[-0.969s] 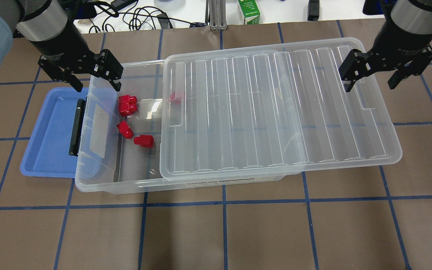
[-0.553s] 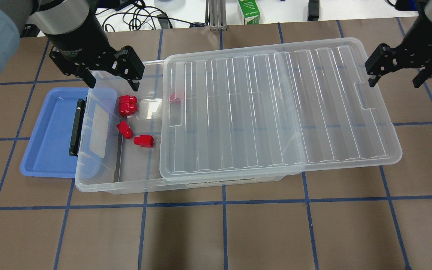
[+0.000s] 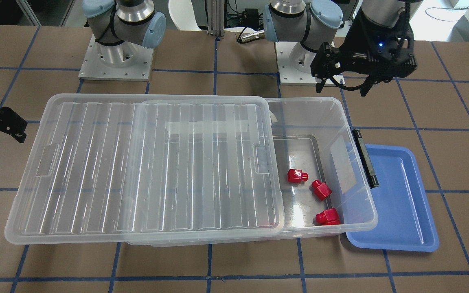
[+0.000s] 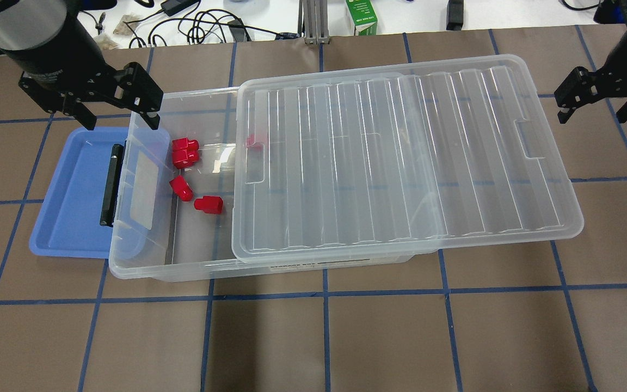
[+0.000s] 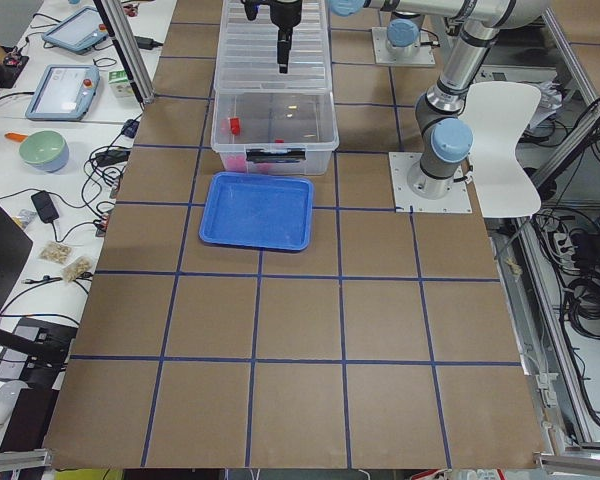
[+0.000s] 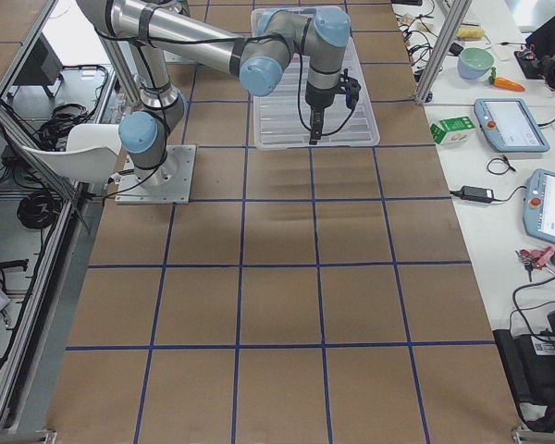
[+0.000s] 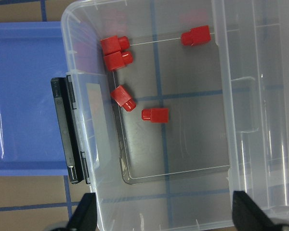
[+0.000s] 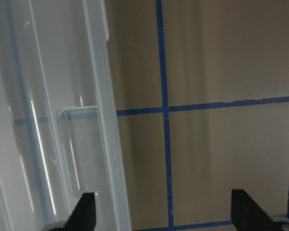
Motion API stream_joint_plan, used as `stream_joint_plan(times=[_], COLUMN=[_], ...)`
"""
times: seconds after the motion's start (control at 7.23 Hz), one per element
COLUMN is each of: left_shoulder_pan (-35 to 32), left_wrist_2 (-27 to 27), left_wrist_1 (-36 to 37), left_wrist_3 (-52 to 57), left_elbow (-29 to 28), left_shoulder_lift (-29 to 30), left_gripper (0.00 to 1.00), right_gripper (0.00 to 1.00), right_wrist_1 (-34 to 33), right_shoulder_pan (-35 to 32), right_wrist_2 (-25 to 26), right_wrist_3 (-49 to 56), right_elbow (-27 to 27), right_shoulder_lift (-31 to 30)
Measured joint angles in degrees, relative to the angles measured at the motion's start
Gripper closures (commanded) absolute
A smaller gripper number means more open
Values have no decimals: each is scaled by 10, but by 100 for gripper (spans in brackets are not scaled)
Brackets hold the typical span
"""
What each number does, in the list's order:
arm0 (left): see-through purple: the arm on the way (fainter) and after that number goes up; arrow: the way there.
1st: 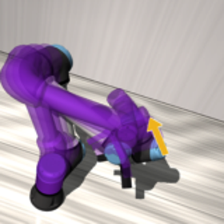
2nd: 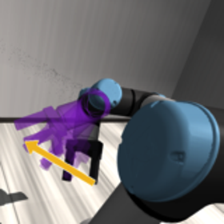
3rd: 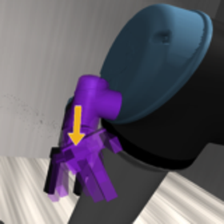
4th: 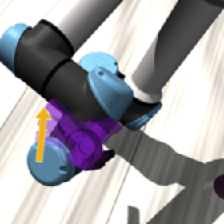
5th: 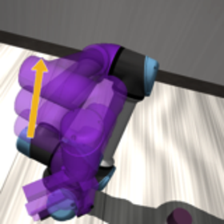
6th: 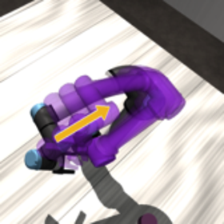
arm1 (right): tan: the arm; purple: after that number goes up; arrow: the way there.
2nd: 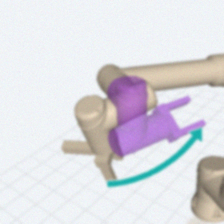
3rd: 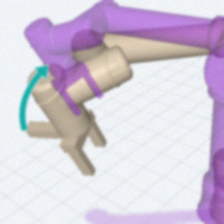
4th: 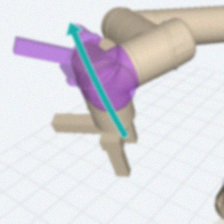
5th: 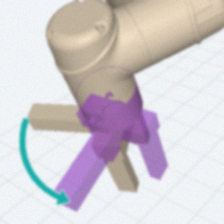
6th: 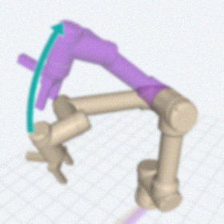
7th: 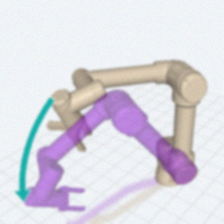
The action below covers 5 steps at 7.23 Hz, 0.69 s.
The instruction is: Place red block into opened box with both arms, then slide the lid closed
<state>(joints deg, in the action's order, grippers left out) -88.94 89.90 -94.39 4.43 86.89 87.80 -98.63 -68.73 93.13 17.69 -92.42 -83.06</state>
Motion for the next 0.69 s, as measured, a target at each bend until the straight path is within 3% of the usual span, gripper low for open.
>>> stream_joint_plan(times=[0.28,0.69], left_shoulder_pan=[-26,-1], left_wrist_2=[24,26], left_wrist_1=[4,4], left_wrist_3=[-18,-15], left_elbow=[7,1], left_shoulder_lift=[-1,-9], left_gripper=[0,0], right_gripper=[0,0], right_wrist_1=[-23,-44], right_shoulder_pan=[19,25], right_wrist_2=[9,5], right_wrist_3=[29,37], right_elbow=[-4,-28], right_shoulder_lift=[26,41])
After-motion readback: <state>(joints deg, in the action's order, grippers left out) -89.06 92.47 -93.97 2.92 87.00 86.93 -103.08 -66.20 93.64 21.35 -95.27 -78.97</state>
